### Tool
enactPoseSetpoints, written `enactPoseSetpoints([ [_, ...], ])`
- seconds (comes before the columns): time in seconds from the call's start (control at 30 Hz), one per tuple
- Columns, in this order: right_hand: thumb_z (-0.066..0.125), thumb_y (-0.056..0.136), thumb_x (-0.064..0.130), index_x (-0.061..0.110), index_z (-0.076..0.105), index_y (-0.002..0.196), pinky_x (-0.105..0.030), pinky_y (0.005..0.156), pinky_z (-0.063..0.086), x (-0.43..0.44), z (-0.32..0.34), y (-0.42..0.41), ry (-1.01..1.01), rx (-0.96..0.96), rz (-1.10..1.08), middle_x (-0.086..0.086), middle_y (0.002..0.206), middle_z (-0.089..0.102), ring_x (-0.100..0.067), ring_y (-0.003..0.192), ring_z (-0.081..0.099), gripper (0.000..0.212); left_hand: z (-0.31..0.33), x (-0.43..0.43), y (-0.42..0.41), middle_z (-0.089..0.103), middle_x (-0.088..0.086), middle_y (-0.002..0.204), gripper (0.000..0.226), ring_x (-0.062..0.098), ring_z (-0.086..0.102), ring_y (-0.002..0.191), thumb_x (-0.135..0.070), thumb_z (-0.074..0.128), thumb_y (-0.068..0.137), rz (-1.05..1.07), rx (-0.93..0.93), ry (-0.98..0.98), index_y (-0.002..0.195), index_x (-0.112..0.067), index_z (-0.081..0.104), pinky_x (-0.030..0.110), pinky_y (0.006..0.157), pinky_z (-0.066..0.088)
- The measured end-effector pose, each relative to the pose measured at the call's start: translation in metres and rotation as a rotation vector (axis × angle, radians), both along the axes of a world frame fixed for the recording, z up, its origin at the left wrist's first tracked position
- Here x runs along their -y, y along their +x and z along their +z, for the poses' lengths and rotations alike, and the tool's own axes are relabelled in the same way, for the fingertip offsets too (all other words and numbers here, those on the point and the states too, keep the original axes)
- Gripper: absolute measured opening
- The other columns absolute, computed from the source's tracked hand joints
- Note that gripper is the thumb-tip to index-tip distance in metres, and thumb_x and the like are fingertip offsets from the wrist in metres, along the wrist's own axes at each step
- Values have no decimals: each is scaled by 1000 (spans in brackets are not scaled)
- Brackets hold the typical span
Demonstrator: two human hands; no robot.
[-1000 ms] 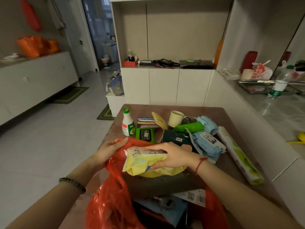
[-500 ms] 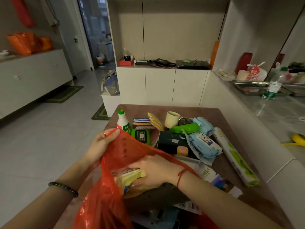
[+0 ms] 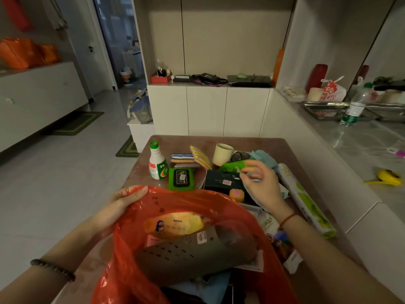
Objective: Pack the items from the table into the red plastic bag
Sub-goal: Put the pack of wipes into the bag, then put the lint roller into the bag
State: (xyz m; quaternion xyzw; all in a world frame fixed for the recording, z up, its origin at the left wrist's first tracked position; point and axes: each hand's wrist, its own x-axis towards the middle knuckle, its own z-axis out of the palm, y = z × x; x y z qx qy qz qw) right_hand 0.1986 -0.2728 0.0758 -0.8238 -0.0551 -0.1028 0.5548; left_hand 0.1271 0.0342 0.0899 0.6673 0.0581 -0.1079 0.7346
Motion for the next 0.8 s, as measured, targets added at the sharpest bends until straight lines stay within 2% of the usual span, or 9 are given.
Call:
enactPoseSetpoints([
  [0.1,73,75,32,11,39,134,-30,97,37,37,-47,13,-494,-310,93,3,123,46,-11,116,43,71,-1,0,1,70,13,64,62,19,68,51,-53,88,29,7,-11,10,70,-11,71,25,49,56],
  [0.17,72,76,33,17,29,140,-30,102,35,47,-82,5,-628,-449,191,-2,141,41,-17,127,41,78,-4,-2,3,73,18,75,70,24,71,61,-56,87,25,28,-21,55,76,-11,72,29,55,58],
  [0.23,72,76,32,19,32,138,-27,96,39,47,-100,-4,-538,-446,185,-6,138,45,-19,122,47,74,-6,-3,3,74,20,84,59,25,72,65,-52,83,45,56,-33,80,83,-9,71,33,60,61],
  [0.33,72,75,31,19,41,129,-25,86,43,46,-96,-6,-492,-365,143,-4,125,54,-15,106,54,63,-8,-1,5,73,20,84,33,24,71,63,-30,60,82,110,-54,94,96,-2,65,32,63,60],
  [0.43,75,71,32,23,46,124,-32,87,50,48,-82,-11,-480,-301,155,8,111,57,-9,98,56,62,-8,-2,5,70,17,80,36,23,70,63,-33,59,79,131,-36,128,99,-3,63,32,66,59],
  [0.53,81,63,32,26,49,117,-26,83,49,52,-57,-19,-440,-170,154,23,93,49,6,86,49,63,-8,-1,3,70,15,78,33,21,69,61,-34,59,79,151,-28,152,94,-5,64,32,64,59],
  [0.6,82,63,27,21,49,122,-21,84,44,58,-40,-23,-433,-56,96,22,102,47,5,94,47,68,-6,1,2,71,13,73,26,20,69,58,-31,56,86,153,-33,165,89,-6,64,29,61,59],
  [0.7,81,64,21,24,43,129,-40,95,46,70,-16,-22,-457,48,-27,4,126,45,-14,116,44,76,-4,5,1,74,11,72,23,20,71,58,-31,55,88,167,-49,181,86,-9,65,27,56,59],
  [0.8,82,63,18,25,42,129,-45,97,46,77,13,-21,-417,102,-68,2,129,44,-18,119,42,78,-2,8,0,75,9,72,22,19,71,60,-30,56,88,172,-42,185,86,-11,66,28,59,60],
])
